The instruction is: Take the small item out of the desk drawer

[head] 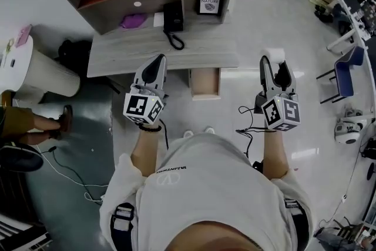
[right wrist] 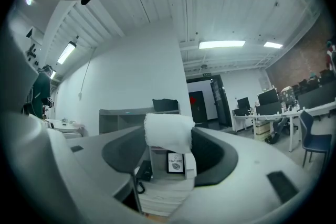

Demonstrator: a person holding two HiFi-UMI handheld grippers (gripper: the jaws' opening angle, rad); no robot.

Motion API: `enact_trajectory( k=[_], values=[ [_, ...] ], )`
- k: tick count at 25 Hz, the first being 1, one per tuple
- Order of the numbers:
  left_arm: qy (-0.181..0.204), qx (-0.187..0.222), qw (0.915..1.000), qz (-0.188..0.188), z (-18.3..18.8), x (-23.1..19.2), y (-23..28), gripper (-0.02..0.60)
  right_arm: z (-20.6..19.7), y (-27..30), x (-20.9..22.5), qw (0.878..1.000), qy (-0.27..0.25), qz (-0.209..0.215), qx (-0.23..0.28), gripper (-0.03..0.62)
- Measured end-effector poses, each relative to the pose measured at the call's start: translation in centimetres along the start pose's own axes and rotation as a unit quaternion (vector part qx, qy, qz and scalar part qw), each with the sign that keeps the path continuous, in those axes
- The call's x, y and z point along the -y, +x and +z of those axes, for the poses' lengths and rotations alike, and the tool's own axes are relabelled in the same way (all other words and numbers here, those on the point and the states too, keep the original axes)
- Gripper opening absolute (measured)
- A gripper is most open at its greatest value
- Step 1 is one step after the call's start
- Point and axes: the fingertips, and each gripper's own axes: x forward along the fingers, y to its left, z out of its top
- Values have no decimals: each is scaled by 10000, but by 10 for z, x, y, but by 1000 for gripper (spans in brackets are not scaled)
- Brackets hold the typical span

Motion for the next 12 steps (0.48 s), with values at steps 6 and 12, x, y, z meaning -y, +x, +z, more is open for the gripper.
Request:
enact_trajectory(
  k=[6, 12],
  values=[
    [24, 101, 9999, 44, 6, 2, -2, -2, 25, -14, 7, 9994, -120, -82, 302, 265],
    [184, 233, 9995, 82, 18, 4, 2, -2, 34, -18, 8, 9988, -249, -105, 402, 265]
  ],
)
